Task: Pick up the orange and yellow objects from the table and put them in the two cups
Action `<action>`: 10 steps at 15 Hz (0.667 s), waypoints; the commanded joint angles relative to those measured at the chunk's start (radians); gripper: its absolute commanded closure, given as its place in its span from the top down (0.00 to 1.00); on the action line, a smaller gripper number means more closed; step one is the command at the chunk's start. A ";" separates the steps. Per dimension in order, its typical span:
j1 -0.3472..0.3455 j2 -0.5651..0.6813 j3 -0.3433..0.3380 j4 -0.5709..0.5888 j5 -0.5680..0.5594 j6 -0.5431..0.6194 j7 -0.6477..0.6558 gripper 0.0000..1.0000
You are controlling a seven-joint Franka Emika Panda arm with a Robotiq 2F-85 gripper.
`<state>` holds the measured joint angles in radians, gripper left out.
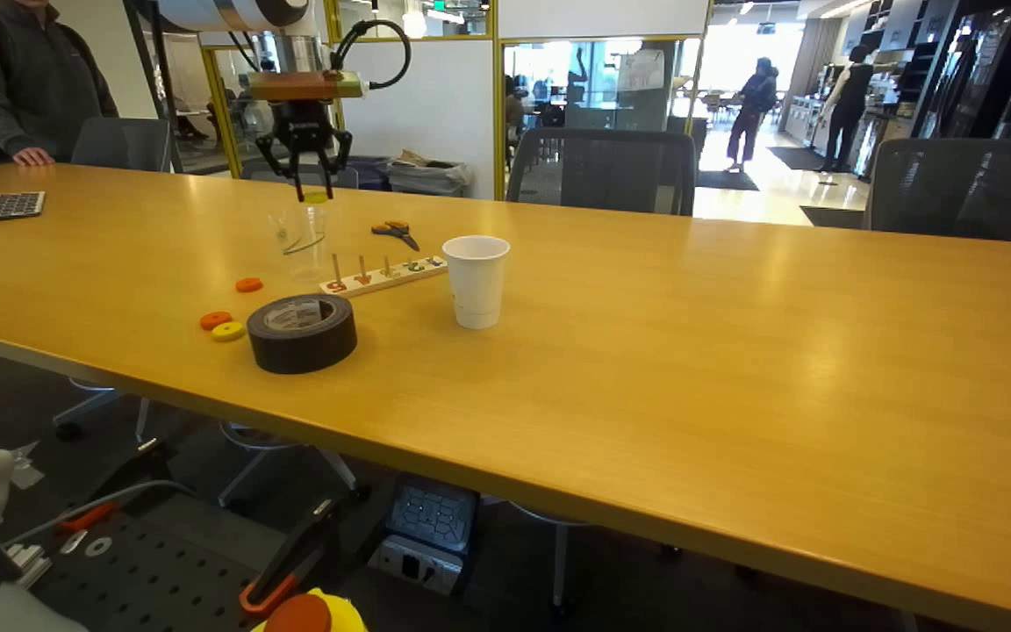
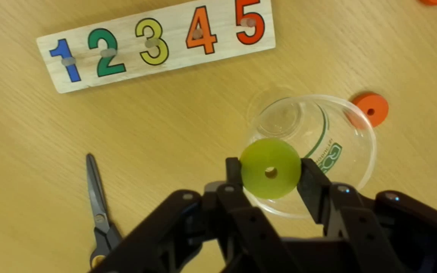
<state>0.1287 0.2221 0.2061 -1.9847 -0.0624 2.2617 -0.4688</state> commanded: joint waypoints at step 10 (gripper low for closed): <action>-0.020 0.007 0.017 0.021 0.158 -0.070 -0.086 0.67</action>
<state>0.1216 0.2271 0.2163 -1.9853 0.0534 2.2275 -0.5220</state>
